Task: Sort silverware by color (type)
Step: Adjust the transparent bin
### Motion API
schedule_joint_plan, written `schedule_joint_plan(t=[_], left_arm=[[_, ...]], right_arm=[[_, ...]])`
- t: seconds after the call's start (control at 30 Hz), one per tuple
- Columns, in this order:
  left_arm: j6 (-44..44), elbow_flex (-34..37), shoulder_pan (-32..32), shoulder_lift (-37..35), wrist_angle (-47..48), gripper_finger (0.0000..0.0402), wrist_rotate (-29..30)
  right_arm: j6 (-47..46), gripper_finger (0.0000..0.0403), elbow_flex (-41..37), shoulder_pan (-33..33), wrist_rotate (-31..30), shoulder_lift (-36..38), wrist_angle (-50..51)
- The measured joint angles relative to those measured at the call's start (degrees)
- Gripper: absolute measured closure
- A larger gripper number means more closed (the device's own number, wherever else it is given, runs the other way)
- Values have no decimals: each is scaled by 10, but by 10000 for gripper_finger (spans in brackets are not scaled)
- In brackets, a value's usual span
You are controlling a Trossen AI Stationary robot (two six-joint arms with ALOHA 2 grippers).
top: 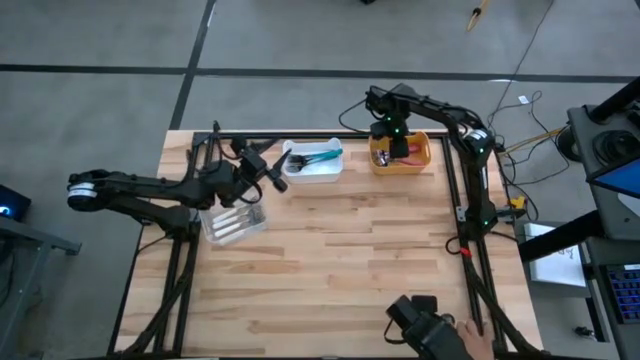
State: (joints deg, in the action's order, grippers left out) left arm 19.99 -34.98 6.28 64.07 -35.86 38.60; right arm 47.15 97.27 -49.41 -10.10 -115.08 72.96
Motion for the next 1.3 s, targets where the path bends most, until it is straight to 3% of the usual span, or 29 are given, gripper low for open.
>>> schedule_joint_plan(t=[0.13, 0.23, 0.5, 0.6, 0.73, 0.87, 1.1, 1.3], left_arm=[[-48, 0, 0, 0, 68, 222, 0], [-110, -1, 0, 0, 172, 223, 0], [-345, -90, 0, 12, 642, 261, -3], [-371, -122, -2, 23, 739, 292, -31], [-345, -130, -2, 45, 722, 344, -154], [-332, -129, -2, 88, 704, 391, -183], [-345, -130, -4, 156, 712, 396, -202], [-370, -130, -10, 176, 734, 400, -275]], right_arm=[[-43, 280, 0, 5, -5, 25, 3], [-109, 280, 0, 8, -5, 50, 3], [-236, 296, 0, 28, -4, 133, 6], [-252, 305, 0, 43, -4, 164, 4], [-265, 319, -2, 68, -3, 198, -1], [-271, 331, -9, 96, -3, 226, -4], [-283, 343, -28, 142, 6, 250, -4], [-292, 344, -46, 162, 105, 251, 0]])
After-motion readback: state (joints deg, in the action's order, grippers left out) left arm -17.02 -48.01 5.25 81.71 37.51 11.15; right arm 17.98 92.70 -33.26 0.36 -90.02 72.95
